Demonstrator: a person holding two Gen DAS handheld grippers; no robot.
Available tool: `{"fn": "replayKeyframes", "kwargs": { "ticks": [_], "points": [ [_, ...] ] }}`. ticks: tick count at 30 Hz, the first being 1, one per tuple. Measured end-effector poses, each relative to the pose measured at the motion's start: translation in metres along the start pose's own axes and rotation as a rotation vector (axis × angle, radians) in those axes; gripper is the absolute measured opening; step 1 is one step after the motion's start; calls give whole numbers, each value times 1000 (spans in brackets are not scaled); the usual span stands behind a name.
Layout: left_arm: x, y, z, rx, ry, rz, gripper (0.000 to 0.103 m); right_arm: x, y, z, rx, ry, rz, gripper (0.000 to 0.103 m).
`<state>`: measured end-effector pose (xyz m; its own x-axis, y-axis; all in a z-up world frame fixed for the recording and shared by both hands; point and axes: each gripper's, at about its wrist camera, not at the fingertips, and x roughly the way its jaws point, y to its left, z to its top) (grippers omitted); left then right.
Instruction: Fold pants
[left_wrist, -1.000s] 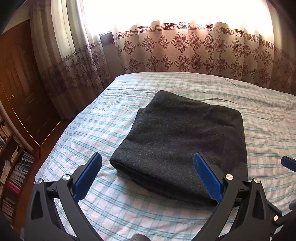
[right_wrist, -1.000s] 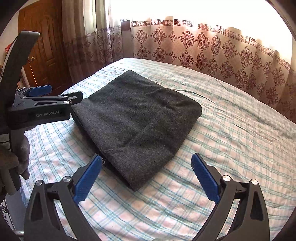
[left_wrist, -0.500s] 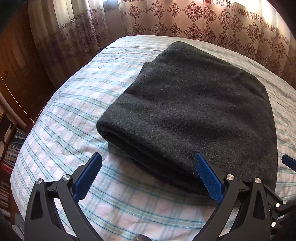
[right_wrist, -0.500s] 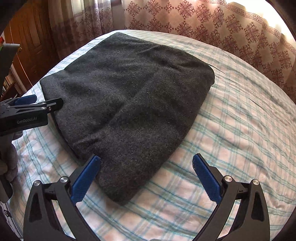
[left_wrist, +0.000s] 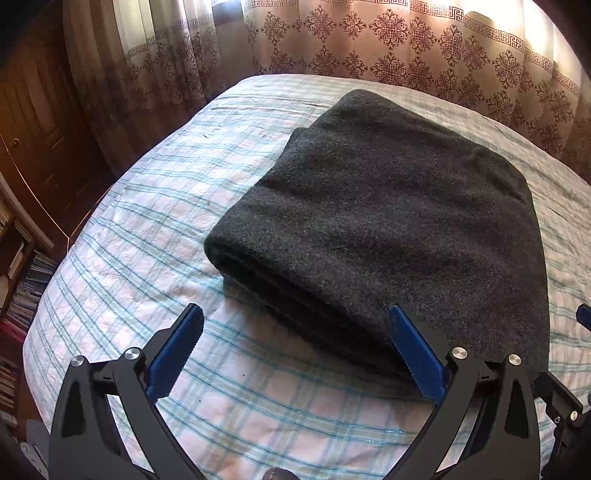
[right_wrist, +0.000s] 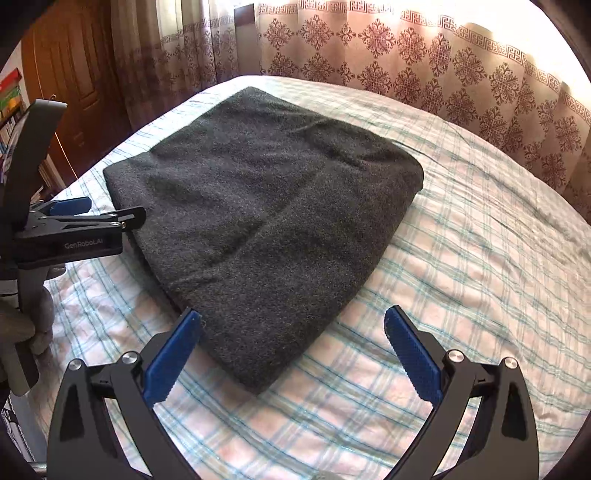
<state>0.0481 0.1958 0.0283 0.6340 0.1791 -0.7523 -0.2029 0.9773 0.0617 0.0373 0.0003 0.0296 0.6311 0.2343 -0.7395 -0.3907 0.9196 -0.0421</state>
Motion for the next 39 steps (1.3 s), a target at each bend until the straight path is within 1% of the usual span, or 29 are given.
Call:
{"fn": "replayKeyframes", "kwargs": {
  "ticks": [3, 5, 9, 11, 13, 15, 17, 24, 26, 33, 39],
  "points": [
    [-22, -6, -2, 38, -50, 53, 101, -14, 1, -1, -18, -36, 0, 98],
    [-35, -9, -3, 57, -77, 70, 101, -20, 4, 2, -21, -43, -4, 98],
    [-57, -13, -7, 81, -120, 142, 101, -36, 7, 11, -23, -80, -62, 98],
    [-66, -13, -9, 73, -134, 164, 101, -44, 10, 16, -33, -90, -95, 98],
    [-75, -13, -8, 55, -141, 160, 101, -50, 12, 19, -45, -85, -110, 98],
    [-79, -11, -7, 45, -143, 157, 101, -55, 11, 22, -48, -82, -85, 98],
    [-84, -11, -9, 44, -144, 166, 101, -57, 12, 23, -45, -79, -80, 98],
    [-89, -15, -17, 38, -140, 172, 101, -63, 18, 20, -78, -76, -126, 98],
    [-90, -15, -19, 37, -138, 168, 101, -65, 19, 19, -80, -79, -125, 98],
    [-93, -17, -17, 42, -152, 156, 101, -68, 17, 20, -57, -69, -99, 98],
    [-97, -18, -16, 42, -161, 154, 101, -67, 18, 20, -49, -58, -120, 98]
  ]
}}
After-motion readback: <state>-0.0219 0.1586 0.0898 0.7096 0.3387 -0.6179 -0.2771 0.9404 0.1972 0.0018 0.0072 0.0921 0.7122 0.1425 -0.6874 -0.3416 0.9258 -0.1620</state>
